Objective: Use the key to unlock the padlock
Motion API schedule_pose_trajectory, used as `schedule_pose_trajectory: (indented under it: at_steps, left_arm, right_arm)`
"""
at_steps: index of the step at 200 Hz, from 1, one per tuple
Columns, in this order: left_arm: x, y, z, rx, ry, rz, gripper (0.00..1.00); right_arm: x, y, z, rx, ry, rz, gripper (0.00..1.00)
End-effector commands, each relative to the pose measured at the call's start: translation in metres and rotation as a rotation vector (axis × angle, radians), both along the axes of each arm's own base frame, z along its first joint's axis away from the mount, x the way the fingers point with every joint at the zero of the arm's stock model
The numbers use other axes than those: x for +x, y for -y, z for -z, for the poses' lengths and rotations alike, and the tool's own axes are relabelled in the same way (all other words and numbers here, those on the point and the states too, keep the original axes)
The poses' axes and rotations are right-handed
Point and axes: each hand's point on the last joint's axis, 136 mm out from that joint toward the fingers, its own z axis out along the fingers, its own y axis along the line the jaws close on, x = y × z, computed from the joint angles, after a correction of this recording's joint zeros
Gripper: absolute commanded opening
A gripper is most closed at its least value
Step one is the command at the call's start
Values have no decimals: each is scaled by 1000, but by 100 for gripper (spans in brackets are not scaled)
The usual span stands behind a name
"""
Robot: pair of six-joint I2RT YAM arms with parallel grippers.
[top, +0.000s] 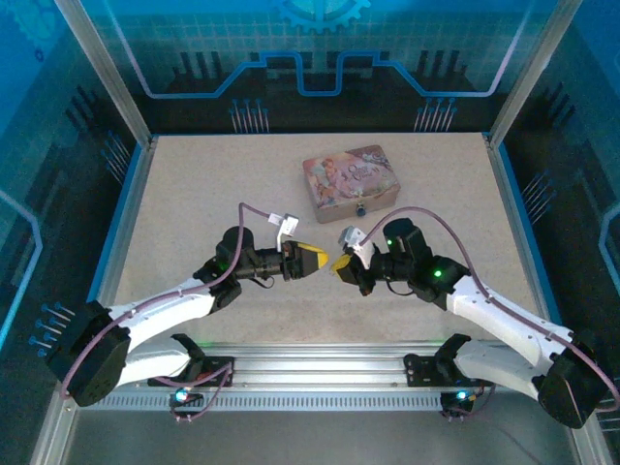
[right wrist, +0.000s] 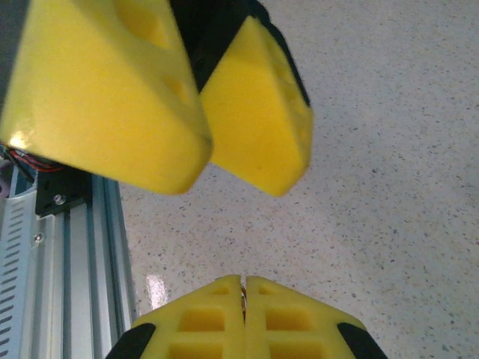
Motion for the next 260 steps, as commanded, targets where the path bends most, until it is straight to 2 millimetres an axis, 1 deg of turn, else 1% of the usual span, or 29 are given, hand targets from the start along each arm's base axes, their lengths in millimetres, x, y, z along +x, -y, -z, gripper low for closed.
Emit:
schedule_pose_trajectory:
  at_steps: [1,15,37,45,48,64,86,113,129,159,179,191,197,207,225,234,260]
  left_arm:
    - [2,-5,-17,6,86,-38,46]
    - [3,-10,-14,36,93,-75,46]
    - [5,-22,-12,90,118,-136,46]
    - [5,-27,-13,105,130,-156,46]
    - [5,-29,-13,112,134,-165,46]
    - [5,-37,-15,136,158,-201,46]
    - [3,-46,-18,160,182,-235,46]
    - [2,-51,-16,184,183,-247,46]
    - [2,-51,-15,192,180,-246,45]
    - [2,-51,-12,202,176,-244,46]
    - [2,-51,-11,207,176,-244,46]
    - [3,-51,-11,210,177,-247,46]
    - [3,-51,-11,210,177,-246,45]
    - [3,-51,-10,212,176,-248,46]
    - [3,-51,-10,210,175,-248,46]
    - [3,-51,-9,212,175,-248,46]
    - [3,-51,-10,207,175,-247,46]
  right_arm:
    - [15,10,6,-86,-46,81,3]
    - [19,20,28,-184,-154,146,2]
    - [12,32,64,-336,-319,184,2]
    - [5,38,82,-399,-383,189,3]
    - [9,36,78,-405,-384,191,3]
    - [7,43,98,-509,-460,205,3]
    - [6,48,118,-662,-522,198,3]
    - [0,48,142,-856,-556,137,4]
    - [0,44,153,-925,-557,108,5]
    - [3,32,163,-958,-558,70,7]
    - [2,29,171,-992,-564,54,9]
    - [3,29,174,-1005,-564,53,12]
    - [4,29,173,-1006,-561,59,16]
    - [5,29,171,-998,-552,66,22]
    - [9,26,162,-968,-525,79,31]
    - [12,25,156,-954,-511,91,33]
    - [20,25,135,-878,-486,154,34]
